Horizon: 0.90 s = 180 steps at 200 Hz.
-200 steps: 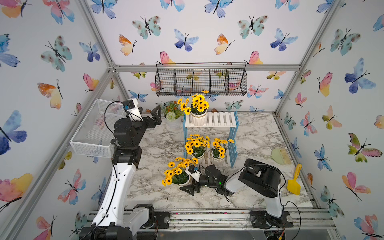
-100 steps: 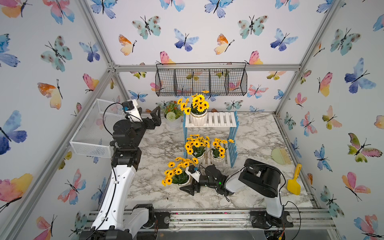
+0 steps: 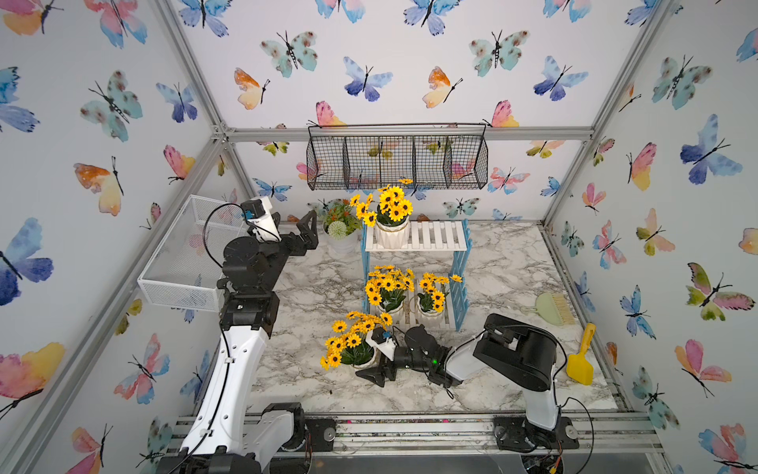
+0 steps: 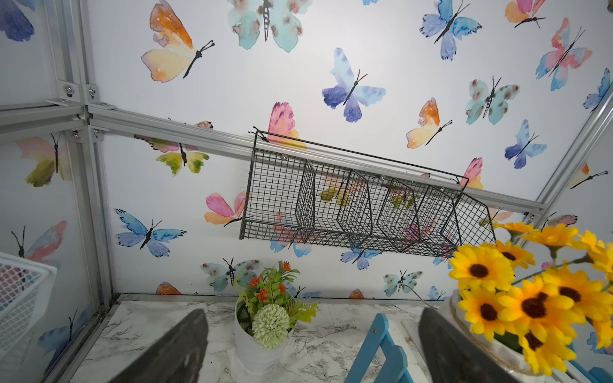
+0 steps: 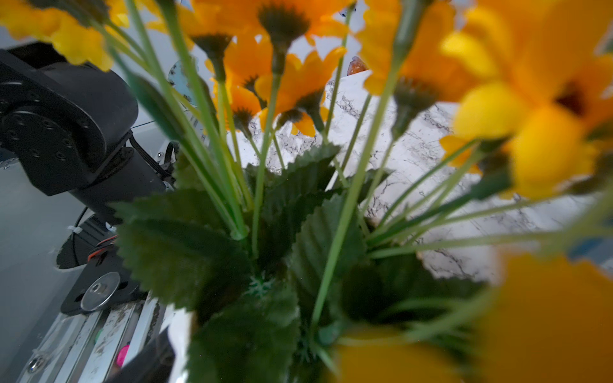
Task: Take the sunflower pots off the shelves
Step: Place the sunflower pot at the center of the board.
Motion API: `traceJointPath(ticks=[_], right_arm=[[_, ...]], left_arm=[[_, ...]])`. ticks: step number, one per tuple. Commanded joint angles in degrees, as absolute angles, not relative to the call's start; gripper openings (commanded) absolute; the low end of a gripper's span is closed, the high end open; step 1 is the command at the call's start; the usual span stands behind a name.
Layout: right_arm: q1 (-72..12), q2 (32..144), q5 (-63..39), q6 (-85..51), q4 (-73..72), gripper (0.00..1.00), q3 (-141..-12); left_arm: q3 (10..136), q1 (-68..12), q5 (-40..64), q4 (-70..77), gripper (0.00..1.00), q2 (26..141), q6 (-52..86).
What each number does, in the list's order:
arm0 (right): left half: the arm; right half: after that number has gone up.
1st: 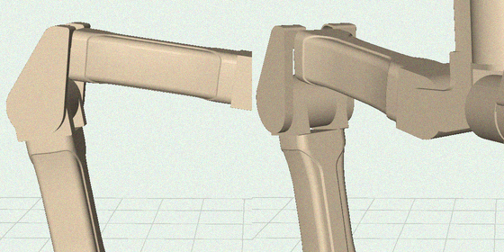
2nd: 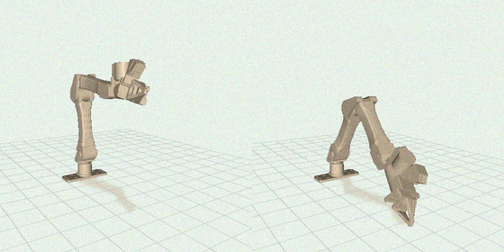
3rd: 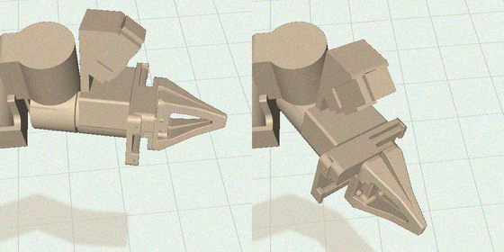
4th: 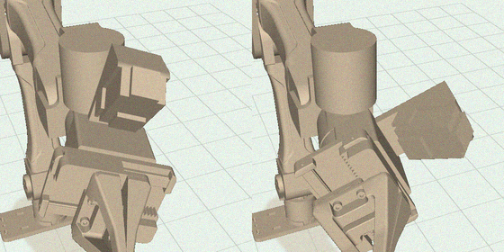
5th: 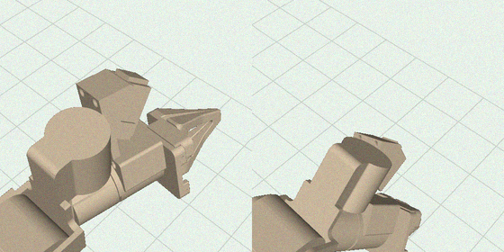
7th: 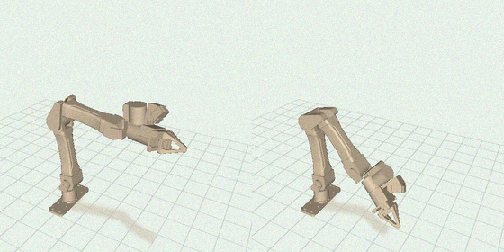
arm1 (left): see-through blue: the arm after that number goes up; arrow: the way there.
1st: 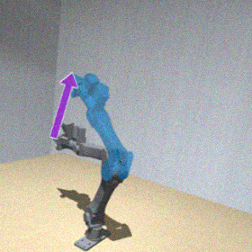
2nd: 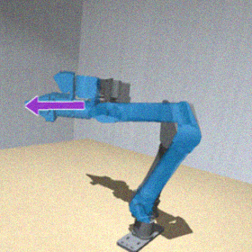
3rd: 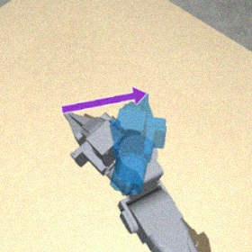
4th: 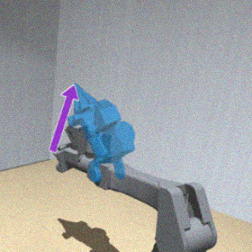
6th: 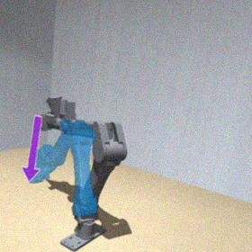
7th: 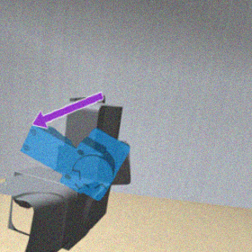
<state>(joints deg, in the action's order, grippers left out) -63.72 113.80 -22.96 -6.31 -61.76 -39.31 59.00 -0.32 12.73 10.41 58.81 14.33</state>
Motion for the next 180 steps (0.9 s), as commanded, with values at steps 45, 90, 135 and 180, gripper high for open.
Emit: traceJointPath(ticks=[45,90,135,180], right_arm=[[-63.9,111.36,-22.54,-6.04,-59.64,0.98,-38.66],[-63.94,111.02,-22.38,-5.94,-57.94,0.98,-39.2],[-63.94,107.96,-20.66,-5.56,-55.08,0.98,-38.69],[-63.95,105.18,-21.09,-4.9,-51.66,0.98,-38.64]], left_arm=[[58.56,0.05,12.39,11.24,0.98,57.31,13.66],[58.38,0.09,12.48,11.25,0.98,57.22,13.78],[58.27,0.08,12.57,11.46,0.98,57.3,13.78],[58.02,0.12,12.83,11.6,0.98,57.55,13.89]])
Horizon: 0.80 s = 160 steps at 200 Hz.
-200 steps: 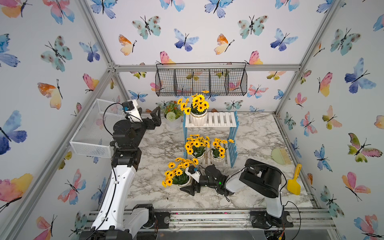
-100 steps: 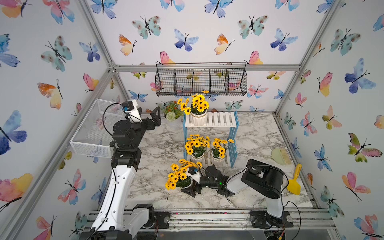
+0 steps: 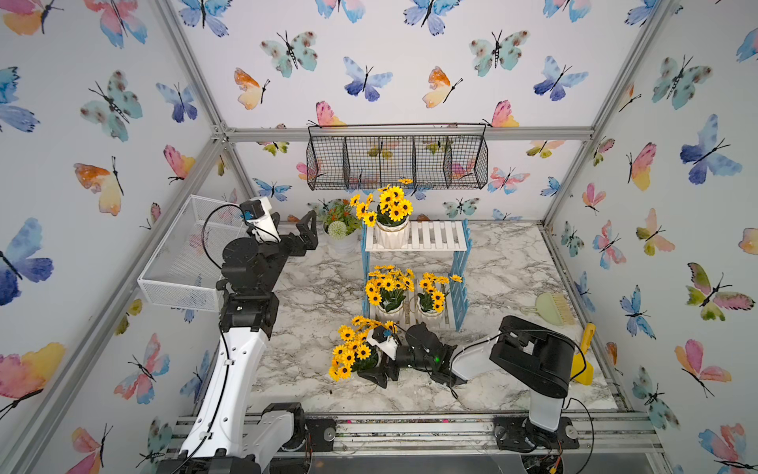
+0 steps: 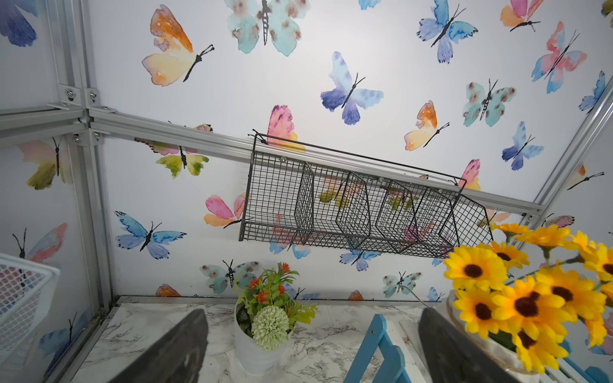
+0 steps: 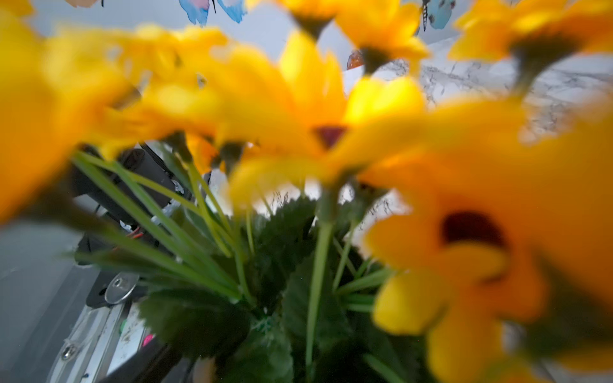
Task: Take the sunflower pots off the shelves
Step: Place the sunflower pot at the center of the board.
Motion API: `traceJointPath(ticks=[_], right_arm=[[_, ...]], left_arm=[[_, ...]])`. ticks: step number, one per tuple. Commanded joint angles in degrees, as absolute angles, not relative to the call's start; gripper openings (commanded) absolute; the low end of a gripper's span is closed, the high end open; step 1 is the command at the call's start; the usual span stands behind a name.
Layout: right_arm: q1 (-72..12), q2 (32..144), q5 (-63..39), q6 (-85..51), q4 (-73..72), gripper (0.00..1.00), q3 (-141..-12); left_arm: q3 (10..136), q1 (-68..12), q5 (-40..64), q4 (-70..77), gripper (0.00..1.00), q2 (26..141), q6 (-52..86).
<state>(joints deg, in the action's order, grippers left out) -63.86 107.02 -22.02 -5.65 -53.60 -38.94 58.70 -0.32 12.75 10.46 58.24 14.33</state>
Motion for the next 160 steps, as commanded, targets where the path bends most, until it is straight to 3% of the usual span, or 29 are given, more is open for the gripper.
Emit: traceJointPath(ticks=[1,48,110,160], right_arm=[[-63.92,105.15,-21.09,-4.91,-51.67,0.98,-38.61],[-63.96,100.28,-20.13,-4.39,-48.09,0.98,-37.89],[-63.98,80.67,-17.37,-4.33,-33.4,0.98,-38.42],[-63.9,68.26,-5.34,-3.91,-14.81,0.98,-45.42]], left_arm=[[58.02,0.15,12.83,11.6,0.98,57.56,13.89],[57.94,0.25,13.2,11.6,0.98,57.66,13.54],[58.67,1.6,16.79,11.6,0.98,58.53,12.4],[62.12,2.64,30.67,10.66,0.98,60.6,6.91]])
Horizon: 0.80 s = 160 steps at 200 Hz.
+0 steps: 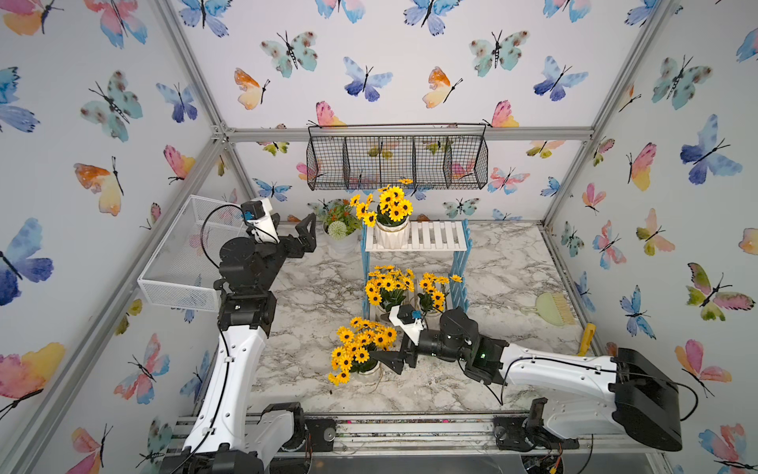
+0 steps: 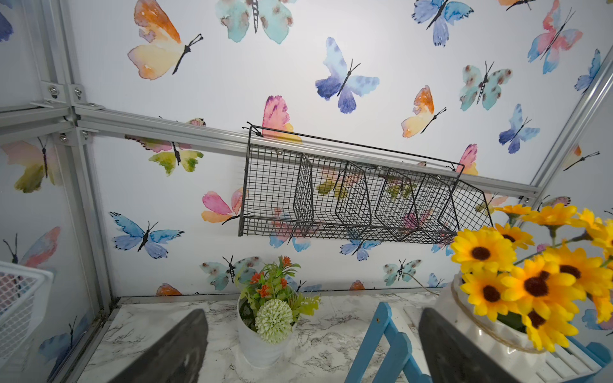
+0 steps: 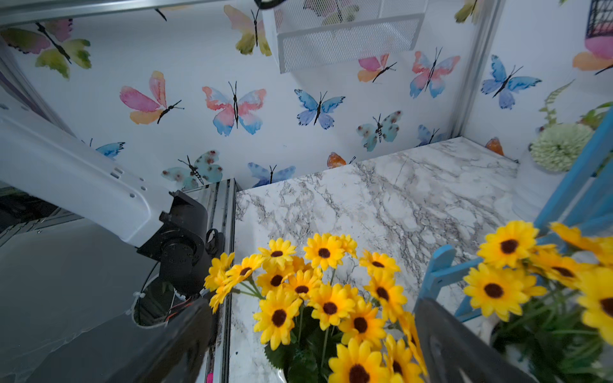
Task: Take the sunflower pots off the shelves
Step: Pick up the sunflower pot from the shelf.
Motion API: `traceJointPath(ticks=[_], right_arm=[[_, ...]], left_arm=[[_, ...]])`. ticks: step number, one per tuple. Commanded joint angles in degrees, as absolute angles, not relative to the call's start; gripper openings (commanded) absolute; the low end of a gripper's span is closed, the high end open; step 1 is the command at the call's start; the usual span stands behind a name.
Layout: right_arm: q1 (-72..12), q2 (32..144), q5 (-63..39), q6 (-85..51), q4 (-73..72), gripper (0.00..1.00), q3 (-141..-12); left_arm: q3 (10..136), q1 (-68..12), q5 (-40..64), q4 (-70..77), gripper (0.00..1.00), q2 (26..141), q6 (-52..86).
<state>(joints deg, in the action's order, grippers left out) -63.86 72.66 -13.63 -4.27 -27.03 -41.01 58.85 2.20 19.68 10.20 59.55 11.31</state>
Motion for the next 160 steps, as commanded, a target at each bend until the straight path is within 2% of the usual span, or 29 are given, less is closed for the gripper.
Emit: traceJointPath(ticks=[1,50,71,131,160], right_arm=[[-63.9,68.06,-5.09,-3.89,-14.39,0.98,-45.74],[-62.97,61.14,1.61,-3.8,-1.05,0.98,-54.8],[-59.95,59.67,3.66,-5.32,6.15,0.98,-59.07],[-43.17,60.45,1.58,-10.05,16.8,0.98,-68.36],[-30.42,64.55,-3.59,-12.7,22.36,0.98,-73.49]], left_arm=[[62.21,2.64,31.24,10.65,0.98,60.71,6.79],[65.09,3.42,49.38,11.15,0.98,63.09,3.69],[66.89,4.46,56.17,11.23,0.98,65.04,4.13],[72.72,5.55,68.74,7.85,0.98,70.88,2.19],[76.44,5.54,71.19,0.91,0.98,73.33,-2.92]])
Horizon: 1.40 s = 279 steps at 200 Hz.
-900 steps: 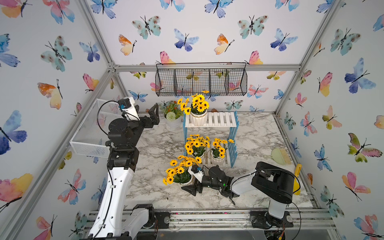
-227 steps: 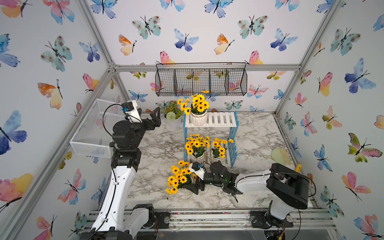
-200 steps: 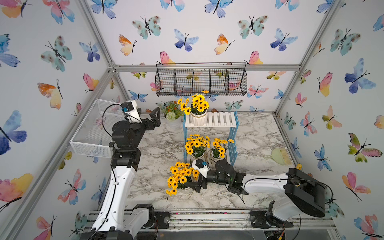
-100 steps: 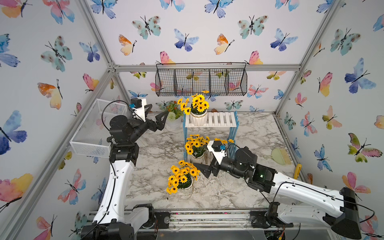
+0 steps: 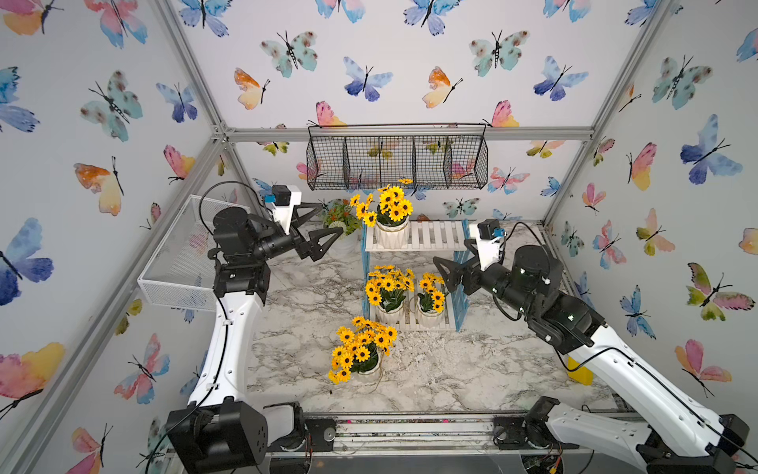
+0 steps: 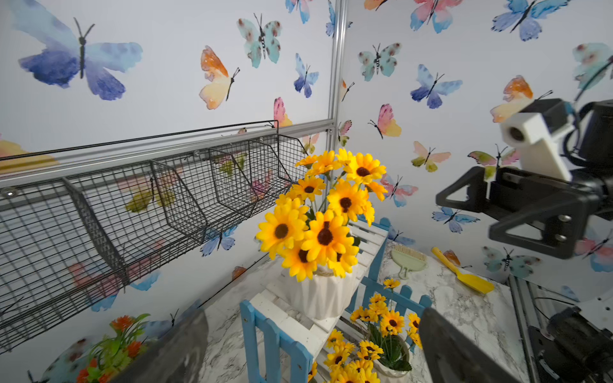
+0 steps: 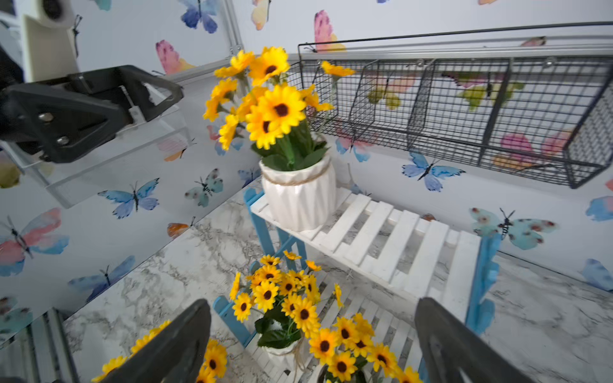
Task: Take the sunflower pots off the shelves
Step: Pick up the sunflower pot from the shelf.
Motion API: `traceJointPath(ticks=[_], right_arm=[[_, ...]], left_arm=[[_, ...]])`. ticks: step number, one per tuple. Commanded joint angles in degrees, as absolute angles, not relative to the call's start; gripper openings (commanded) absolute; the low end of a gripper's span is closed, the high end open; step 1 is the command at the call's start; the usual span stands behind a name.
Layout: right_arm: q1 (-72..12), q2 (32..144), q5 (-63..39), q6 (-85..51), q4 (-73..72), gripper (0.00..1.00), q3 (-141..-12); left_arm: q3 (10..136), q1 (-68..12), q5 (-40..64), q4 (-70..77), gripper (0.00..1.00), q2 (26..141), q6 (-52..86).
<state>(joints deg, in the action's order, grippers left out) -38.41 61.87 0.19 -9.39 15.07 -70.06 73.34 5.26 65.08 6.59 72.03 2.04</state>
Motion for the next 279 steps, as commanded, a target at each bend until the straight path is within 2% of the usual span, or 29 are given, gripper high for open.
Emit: traceJointPath(ticks=[1,30,94,129,245,279], right_arm=[[-29.89,64.66,-3.95,-12.81,22.43,0.98,-73.61],[-16.22,66.84,-14.21,-15.78,20.53,0.98,-73.41],[-9.13,73.39,-19.24,-17.36,16.87,0.98,-75.15],[-3.45,74.77,-25.88,-19.93,13.24,0.98,-74.25],[-2.38,76.73,-28.17,-19.58,10.55,0.98,-73.4],[-2.37,76.64,-28.38,-19.6,10.11,0.98,-73.14]], left_arm=[[76.5,5.54,71.19,0.81,0.98,73.36,-3.0],[76.95,5.49,69.94,2.13,0.98,74.87,-2.98],[81.16,3.14,71.56,2.48,0.98,81.74,-2.53],[89.21,-0.4,69.41,-10.36,0.98,86.14,-11.06],[92.61,-8.6,57.79,-14.25,0.98,91.58,-15.82],[92.93,-8.88,58.27,-12.37,0.98,92.81,-14.75]])
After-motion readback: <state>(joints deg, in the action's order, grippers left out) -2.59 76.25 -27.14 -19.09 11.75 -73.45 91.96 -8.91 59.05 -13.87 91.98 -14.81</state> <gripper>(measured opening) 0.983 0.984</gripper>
